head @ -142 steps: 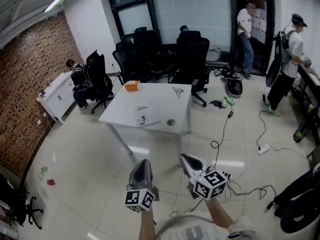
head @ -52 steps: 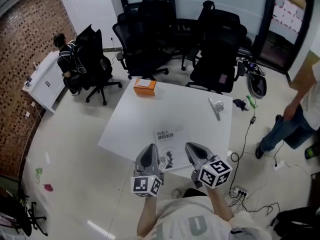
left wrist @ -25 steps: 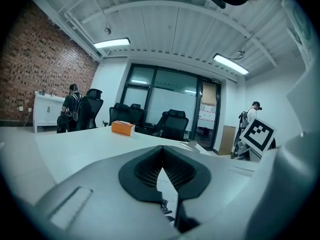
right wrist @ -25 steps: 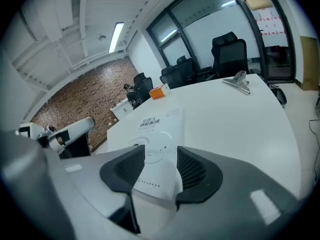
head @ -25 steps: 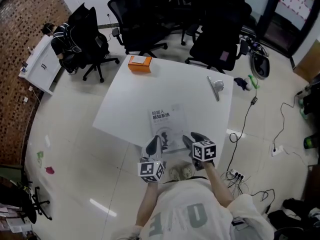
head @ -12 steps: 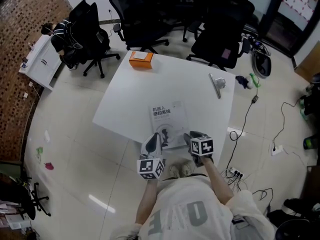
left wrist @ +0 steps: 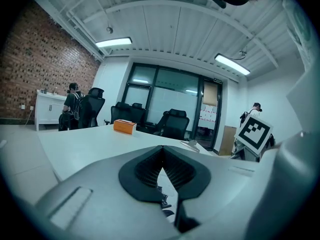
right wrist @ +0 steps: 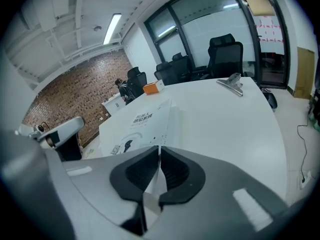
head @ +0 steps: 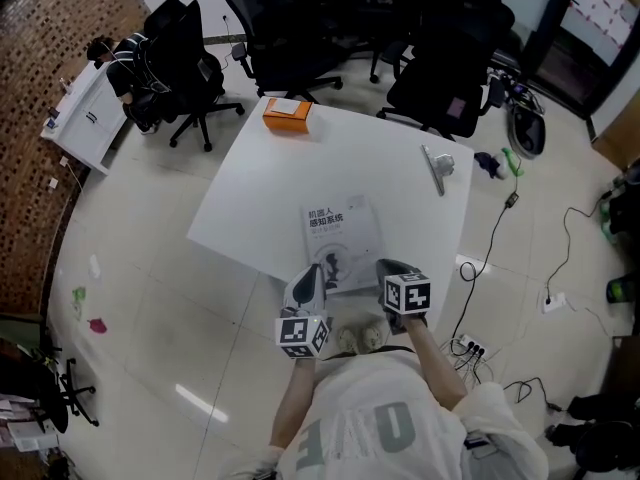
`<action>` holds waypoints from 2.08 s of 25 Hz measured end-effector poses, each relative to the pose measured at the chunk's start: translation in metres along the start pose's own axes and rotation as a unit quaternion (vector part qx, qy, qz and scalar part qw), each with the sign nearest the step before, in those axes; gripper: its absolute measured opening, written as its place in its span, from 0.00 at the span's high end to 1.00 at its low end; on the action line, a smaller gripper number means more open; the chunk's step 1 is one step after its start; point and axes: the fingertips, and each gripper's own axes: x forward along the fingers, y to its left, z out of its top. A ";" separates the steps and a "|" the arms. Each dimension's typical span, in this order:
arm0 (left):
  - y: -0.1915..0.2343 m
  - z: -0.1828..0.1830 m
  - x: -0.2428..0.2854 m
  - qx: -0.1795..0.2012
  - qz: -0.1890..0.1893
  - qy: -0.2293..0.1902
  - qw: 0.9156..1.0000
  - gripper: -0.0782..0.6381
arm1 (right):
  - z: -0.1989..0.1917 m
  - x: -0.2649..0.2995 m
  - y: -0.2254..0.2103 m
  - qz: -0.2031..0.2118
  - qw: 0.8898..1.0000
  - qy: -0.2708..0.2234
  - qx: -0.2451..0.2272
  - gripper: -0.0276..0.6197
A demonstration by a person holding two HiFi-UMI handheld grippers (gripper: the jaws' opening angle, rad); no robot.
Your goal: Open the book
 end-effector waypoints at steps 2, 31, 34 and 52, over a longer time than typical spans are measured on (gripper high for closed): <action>0.002 0.001 -0.002 -0.001 0.008 -0.002 1.000 0.87 | 0.008 -0.008 0.009 0.007 1.000 -0.014 -0.007 0.94; -0.058 -0.039 0.006 0.216 -0.063 0.063 0.972 0.70 | 0.069 -0.040 0.126 0.174 0.981 -0.083 0.014 0.95; -0.055 -0.033 0.005 0.212 -0.055 0.054 0.974 0.73 | 0.072 -0.042 0.128 0.179 0.980 -0.085 0.018 0.95; 0.017 -0.004 -0.029 0.135 0.079 -0.015 0.988 0.86 | 0.005 0.005 0.048 0.074 0.996 -0.041 0.013 0.95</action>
